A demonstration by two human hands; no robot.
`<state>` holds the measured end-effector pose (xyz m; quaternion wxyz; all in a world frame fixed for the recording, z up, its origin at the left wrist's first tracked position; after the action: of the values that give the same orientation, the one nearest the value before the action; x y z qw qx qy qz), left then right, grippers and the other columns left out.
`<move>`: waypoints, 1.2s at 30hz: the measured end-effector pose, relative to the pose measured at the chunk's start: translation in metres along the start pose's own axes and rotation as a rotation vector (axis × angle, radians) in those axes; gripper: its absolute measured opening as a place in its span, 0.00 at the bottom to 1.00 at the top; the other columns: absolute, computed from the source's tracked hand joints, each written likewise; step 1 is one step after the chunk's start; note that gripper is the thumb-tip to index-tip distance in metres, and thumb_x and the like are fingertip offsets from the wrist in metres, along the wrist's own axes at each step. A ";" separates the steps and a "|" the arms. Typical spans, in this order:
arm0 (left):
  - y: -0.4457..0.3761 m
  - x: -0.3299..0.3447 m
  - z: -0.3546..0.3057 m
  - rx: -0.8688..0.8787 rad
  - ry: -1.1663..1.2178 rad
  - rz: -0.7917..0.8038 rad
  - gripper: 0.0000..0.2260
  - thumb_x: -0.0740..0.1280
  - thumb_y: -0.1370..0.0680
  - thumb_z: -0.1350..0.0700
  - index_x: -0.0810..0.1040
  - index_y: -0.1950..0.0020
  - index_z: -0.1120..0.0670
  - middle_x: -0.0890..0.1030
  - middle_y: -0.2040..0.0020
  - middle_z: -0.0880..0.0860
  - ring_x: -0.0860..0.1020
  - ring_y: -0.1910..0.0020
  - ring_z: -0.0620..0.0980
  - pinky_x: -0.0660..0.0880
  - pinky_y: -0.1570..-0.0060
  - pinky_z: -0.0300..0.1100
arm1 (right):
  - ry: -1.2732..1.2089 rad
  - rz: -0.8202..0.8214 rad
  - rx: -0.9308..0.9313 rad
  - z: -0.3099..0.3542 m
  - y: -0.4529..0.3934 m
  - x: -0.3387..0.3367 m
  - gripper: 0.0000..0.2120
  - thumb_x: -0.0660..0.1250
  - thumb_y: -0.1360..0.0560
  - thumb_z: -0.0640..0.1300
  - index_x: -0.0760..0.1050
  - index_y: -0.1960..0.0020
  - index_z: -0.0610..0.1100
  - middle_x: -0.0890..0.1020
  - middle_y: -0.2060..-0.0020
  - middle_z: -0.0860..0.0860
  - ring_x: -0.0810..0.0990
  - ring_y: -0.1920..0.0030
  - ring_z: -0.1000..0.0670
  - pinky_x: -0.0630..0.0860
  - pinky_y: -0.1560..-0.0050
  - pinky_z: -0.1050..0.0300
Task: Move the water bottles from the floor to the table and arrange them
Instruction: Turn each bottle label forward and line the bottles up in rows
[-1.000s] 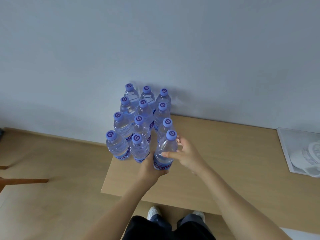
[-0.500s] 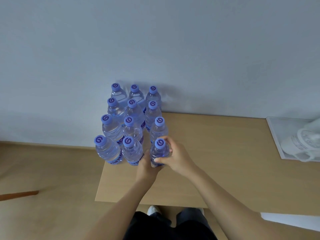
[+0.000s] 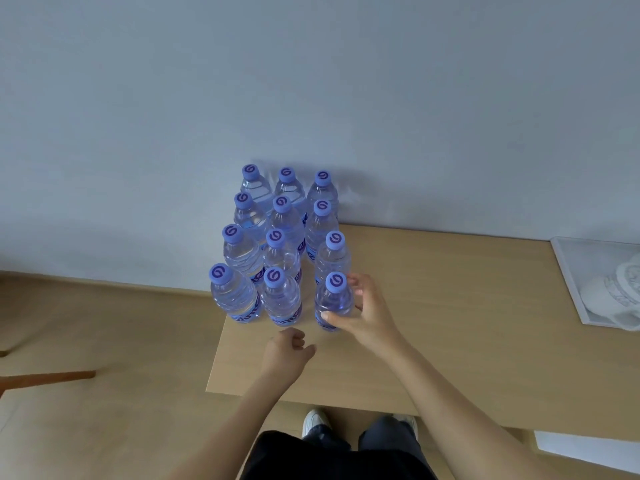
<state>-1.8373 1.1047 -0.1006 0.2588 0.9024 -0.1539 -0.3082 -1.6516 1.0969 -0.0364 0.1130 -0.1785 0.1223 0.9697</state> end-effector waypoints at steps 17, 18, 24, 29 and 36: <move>-0.001 -0.122 0.004 0.060 0.320 -0.292 0.36 0.74 0.28 0.62 0.61 0.26 0.47 0.72 0.38 0.45 0.73 0.42 0.48 0.70 0.46 0.44 | -0.081 -0.002 0.126 -0.025 0.005 0.008 0.23 0.81 0.37 0.37 0.69 0.53 0.51 0.81 0.55 0.57 0.83 0.54 0.55 0.77 0.56 0.68; -0.003 -0.122 0.001 0.081 0.326 -0.285 0.36 0.74 0.28 0.62 0.61 0.26 0.46 0.72 0.39 0.43 0.73 0.42 0.47 0.70 0.46 0.43 | -0.081 0.000 0.128 -0.026 0.004 0.008 0.23 0.81 0.37 0.37 0.69 0.53 0.51 0.82 0.55 0.57 0.83 0.54 0.54 0.77 0.54 0.66; -0.005 -0.120 -0.002 0.125 0.317 -0.307 0.31 0.73 0.27 0.61 0.63 0.28 0.47 0.74 0.45 0.42 0.74 0.45 0.46 0.70 0.47 0.42 | -0.068 0.001 0.117 -0.028 0.002 0.010 0.23 0.80 0.37 0.36 0.68 0.55 0.50 0.84 0.55 0.54 0.84 0.55 0.52 0.79 0.52 0.62; -0.005 -0.122 -0.001 0.123 0.291 -0.308 0.31 0.72 0.26 0.61 0.63 0.28 0.48 0.75 0.46 0.42 0.75 0.47 0.45 0.71 0.49 0.42 | -0.074 0.011 0.108 -0.023 0.000 0.017 0.23 0.80 0.36 0.37 0.68 0.54 0.51 0.84 0.55 0.54 0.83 0.56 0.57 0.79 0.52 0.63; -0.004 -0.113 -0.008 0.155 0.286 -0.282 0.30 0.72 0.26 0.63 0.64 0.28 0.48 0.75 0.46 0.41 0.74 0.49 0.41 0.71 0.50 0.38 | -0.094 0.024 0.088 -0.014 -0.003 0.028 0.23 0.79 0.35 0.37 0.69 0.52 0.51 0.84 0.52 0.52 0.83 0.55 0.57 0.79 0.52 0.64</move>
<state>-1.9182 1.1603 -0.0438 0.1621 0.9667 -0.0109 -0.1975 -1.6720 1.1005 -0.0598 0.1146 -0.1261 0.1616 0.9720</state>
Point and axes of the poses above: each hand's wrist, its own y-axis away from the middle knuckle, its own x-axis out of the palm, z = x × y, the point moved 8 cm from there along -y, towards the middle knuckle
